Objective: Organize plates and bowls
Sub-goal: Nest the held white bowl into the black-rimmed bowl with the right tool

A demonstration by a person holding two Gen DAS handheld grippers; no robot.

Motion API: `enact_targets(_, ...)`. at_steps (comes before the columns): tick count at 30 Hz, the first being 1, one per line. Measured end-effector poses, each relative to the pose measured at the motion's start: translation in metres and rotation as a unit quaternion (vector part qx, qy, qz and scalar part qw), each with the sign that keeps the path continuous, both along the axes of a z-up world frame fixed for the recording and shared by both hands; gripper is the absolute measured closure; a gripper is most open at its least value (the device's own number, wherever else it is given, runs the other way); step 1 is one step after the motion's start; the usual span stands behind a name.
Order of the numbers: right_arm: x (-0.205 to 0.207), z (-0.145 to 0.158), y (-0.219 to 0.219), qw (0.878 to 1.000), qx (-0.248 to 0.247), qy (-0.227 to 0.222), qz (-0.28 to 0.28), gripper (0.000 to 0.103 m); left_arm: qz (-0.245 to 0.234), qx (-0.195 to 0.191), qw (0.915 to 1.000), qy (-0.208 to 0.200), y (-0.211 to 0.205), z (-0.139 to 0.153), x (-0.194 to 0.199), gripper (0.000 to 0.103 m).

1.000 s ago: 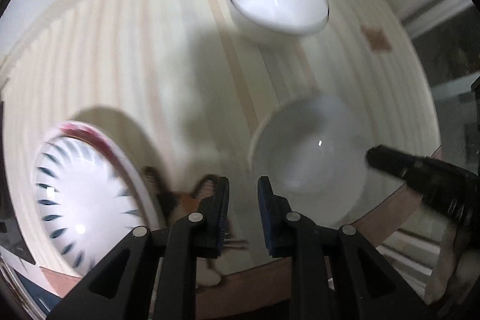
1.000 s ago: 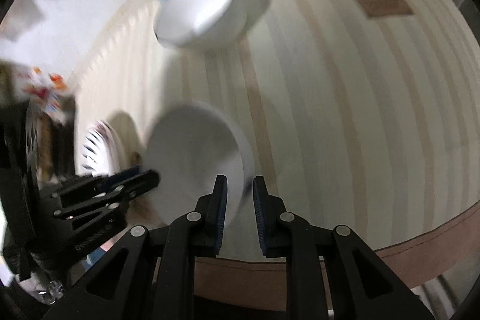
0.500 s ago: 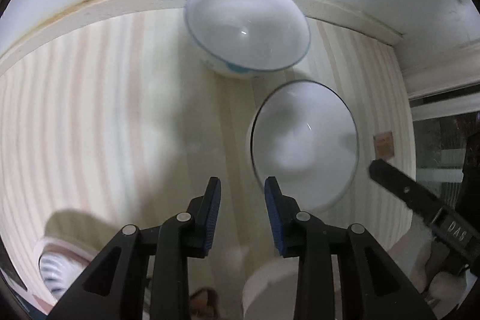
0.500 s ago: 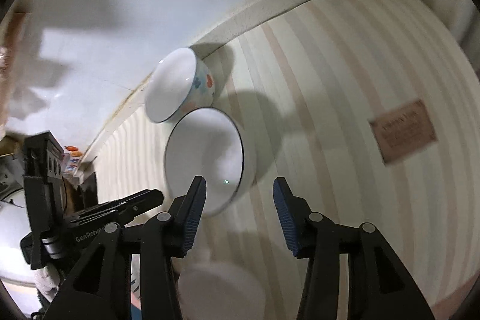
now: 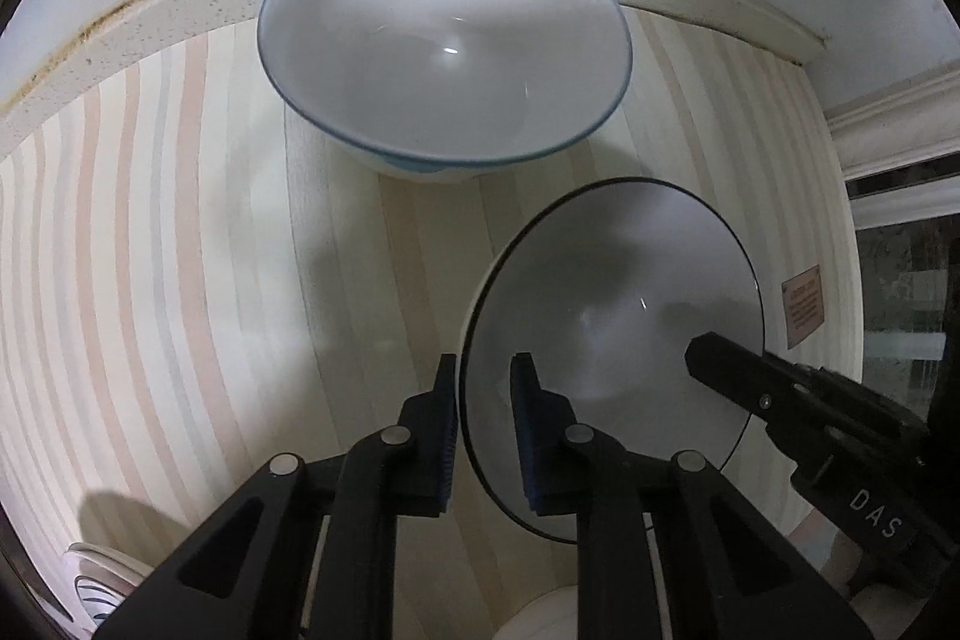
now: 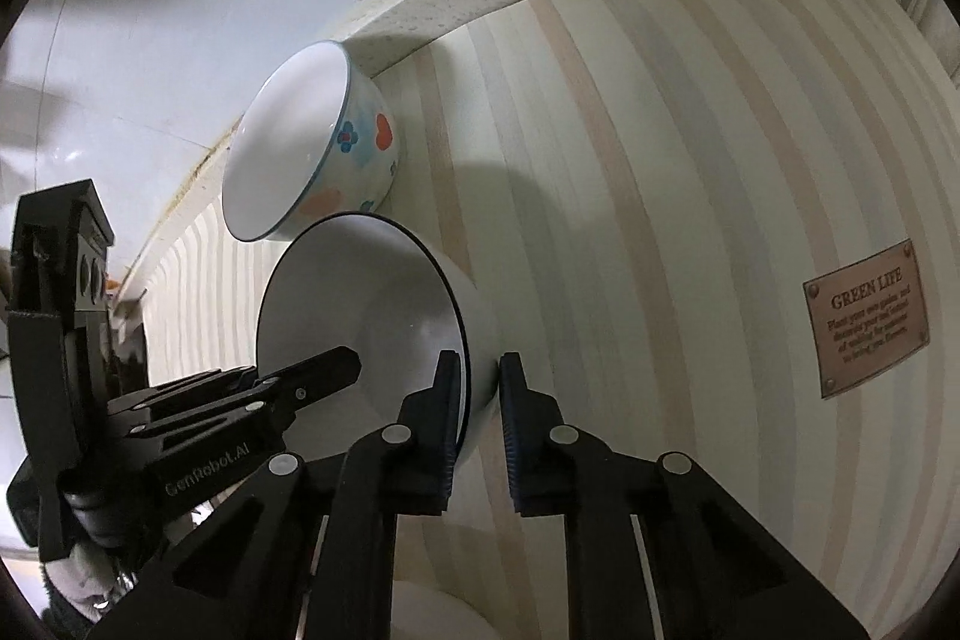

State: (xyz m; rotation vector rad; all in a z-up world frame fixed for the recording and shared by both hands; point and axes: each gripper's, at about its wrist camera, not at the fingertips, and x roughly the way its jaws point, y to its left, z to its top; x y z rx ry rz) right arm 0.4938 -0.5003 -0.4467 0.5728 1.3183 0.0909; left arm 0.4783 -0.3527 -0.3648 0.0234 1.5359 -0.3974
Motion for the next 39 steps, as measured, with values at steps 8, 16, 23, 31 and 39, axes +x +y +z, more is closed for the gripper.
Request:
enact_targets(8,-0.011,0.018,0.003,1.0,-0.002,-0.016,0.009,0.089,-0.001,-0.004,0.9998,-0.02,0.008,0.026,-0.011,0.088)
enact_targets(16,-0.044,0.063,0.004,0.999,0.009,-0.047,0.007,0.089,-0.013,-0.017,0.9984,-0.052,0.018,0.078,-0.04,0.088)
enact_targets(23,-0.09,0.107,0.011,0.997,0.008,-0.072,0.005,0.089,-0.027,-0.031,0.9966,-0.071,0.029,0.117,-0.075,0.088)
enact_targets(31,-0.14,0.118,0.025,0.998,0.01,-0.069,0.007,0.089,-0.042,-0.032,0.9968,-0.059,0.042,0.115,-0.113,0.088)
enact_targets(39,-0.177,0.083,0.033,0.999,0.018,-0.03,0.001,0.089,-0.054,-0.014,0.9984,-0.013,0.042,0.072,-0.132,0.088)
